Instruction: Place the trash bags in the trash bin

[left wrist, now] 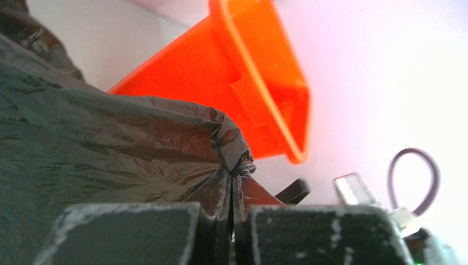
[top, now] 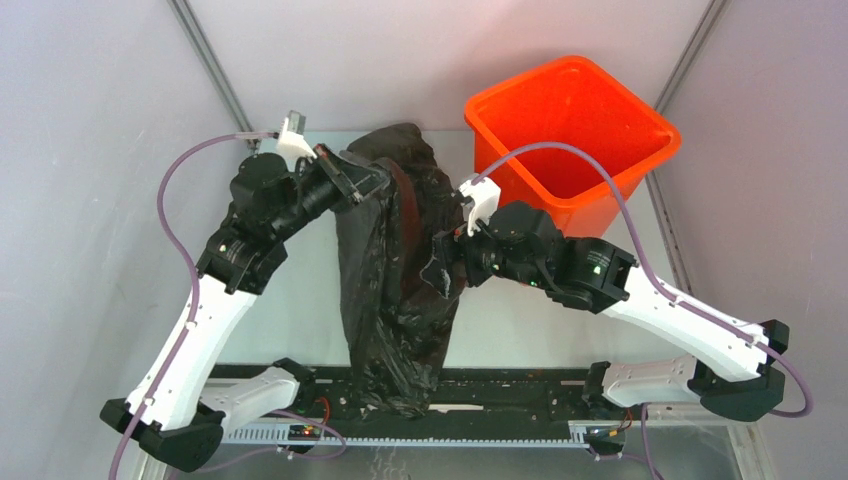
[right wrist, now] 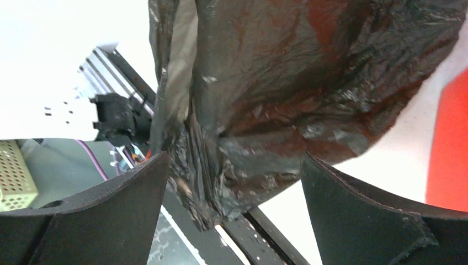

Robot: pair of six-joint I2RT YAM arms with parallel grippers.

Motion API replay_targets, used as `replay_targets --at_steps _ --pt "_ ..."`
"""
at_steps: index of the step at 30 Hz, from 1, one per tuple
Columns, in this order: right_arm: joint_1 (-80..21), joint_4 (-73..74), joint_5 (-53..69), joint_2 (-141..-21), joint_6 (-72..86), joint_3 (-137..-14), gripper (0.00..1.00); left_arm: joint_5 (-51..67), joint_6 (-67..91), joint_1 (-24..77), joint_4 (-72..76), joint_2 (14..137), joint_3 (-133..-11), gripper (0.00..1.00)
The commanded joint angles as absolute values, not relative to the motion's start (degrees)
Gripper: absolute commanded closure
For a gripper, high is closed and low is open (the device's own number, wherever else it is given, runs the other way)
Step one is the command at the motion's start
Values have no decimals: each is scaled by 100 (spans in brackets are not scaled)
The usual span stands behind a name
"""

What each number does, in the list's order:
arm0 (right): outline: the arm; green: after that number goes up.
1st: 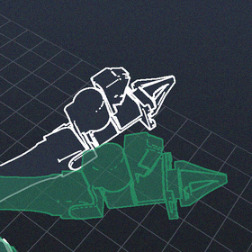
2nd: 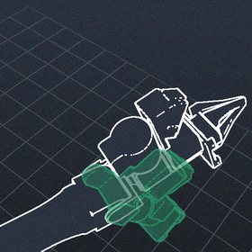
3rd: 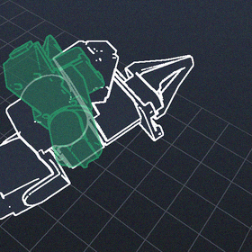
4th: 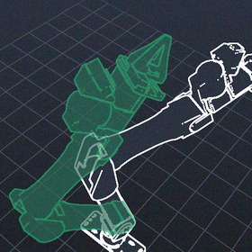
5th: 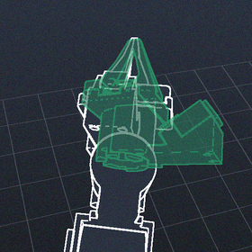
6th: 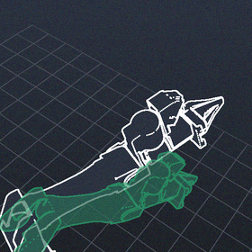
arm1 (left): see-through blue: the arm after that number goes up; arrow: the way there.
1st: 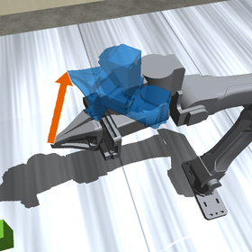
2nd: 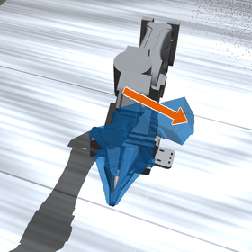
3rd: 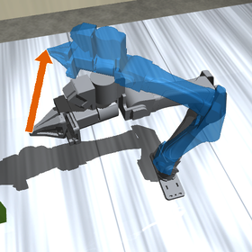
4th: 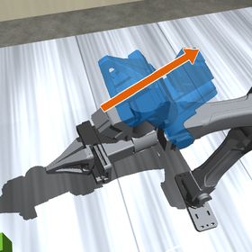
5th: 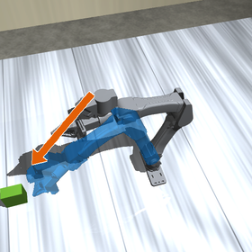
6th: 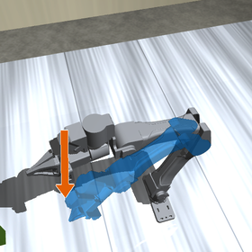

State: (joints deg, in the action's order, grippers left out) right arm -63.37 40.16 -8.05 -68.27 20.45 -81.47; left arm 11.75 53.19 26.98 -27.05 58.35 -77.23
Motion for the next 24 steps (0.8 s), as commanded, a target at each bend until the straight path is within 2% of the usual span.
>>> replay_targets --at_steps 1,9,15,20,24 --pt "-6505 2801 -1013 -6947 2486 -8278 3 772 6217 2694 -1650 5786 -8209 100" --pt "-6687 2630 -1724 -7479 2218 -8825 0 852 7020 2575 -850 6292 -8551 100" --pt "-6724 2816 -2173 -7846 2033 -9205 0 780 7069 2550 -848 6621 -8975 100" --pt "-6862 3065 -3052 -8150 1929 -9500 0 614 7239 2532 -854 6766 -9150 100" --pt "-6891 3033 -2805 -8163 1764 -9540 0 589 7278 2487 -853 6894 -9235 100"
